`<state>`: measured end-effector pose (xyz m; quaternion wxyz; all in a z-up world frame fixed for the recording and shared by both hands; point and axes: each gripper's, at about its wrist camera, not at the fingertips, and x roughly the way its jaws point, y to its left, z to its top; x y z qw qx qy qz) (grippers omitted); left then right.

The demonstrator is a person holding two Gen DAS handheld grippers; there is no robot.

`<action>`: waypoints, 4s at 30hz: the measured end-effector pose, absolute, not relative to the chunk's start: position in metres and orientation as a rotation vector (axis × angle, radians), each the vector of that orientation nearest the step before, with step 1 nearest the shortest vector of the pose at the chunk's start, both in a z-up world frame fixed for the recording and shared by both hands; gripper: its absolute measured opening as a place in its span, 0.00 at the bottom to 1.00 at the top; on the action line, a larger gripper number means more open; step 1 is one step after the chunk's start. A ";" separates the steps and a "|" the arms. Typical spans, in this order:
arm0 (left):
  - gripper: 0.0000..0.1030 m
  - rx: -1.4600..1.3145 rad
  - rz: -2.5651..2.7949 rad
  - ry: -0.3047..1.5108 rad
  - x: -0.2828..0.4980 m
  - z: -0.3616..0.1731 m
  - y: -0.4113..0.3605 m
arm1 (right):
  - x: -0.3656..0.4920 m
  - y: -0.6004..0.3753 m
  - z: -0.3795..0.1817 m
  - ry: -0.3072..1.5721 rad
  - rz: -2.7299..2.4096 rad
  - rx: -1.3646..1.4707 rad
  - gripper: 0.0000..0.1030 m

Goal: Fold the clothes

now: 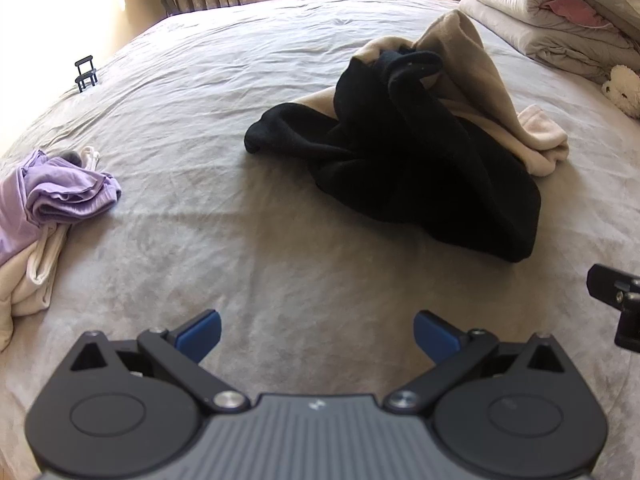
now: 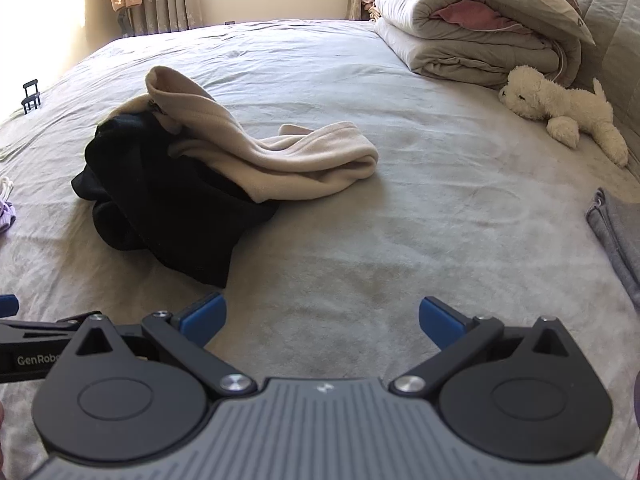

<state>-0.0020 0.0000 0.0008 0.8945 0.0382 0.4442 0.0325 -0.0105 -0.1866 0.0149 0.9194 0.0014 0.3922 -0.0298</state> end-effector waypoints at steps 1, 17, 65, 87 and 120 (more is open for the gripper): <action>1.00 0.076 0.067 0.921 -0.004 0.002 0.000 | -0.010 -0.187 0.015 0.810 -0.063 0.005 1.00; 1.00 0.085 0.081 0.935 0.000 -0.001 0.003 | -0.011 -0.188 0.013 0.809 -0.073 0.010 1.00; 1.00 0.012 0.010 0.820 0.055 -0.001 0.017 | 0.019 -0.201 0.034 0.739 0.059 0.063 1.00; 0.98 0.007 -0.094 0.821 0.074 0.000 0.018 | 0.079 -0.185 -0.017 0.847 0.353 0.340 0.24; 0.57 -0.199 -0.344 0.724 0.034 0.036 0.013 | -0.021 -0.224 0.025 0.972 0.430 0.269 0.22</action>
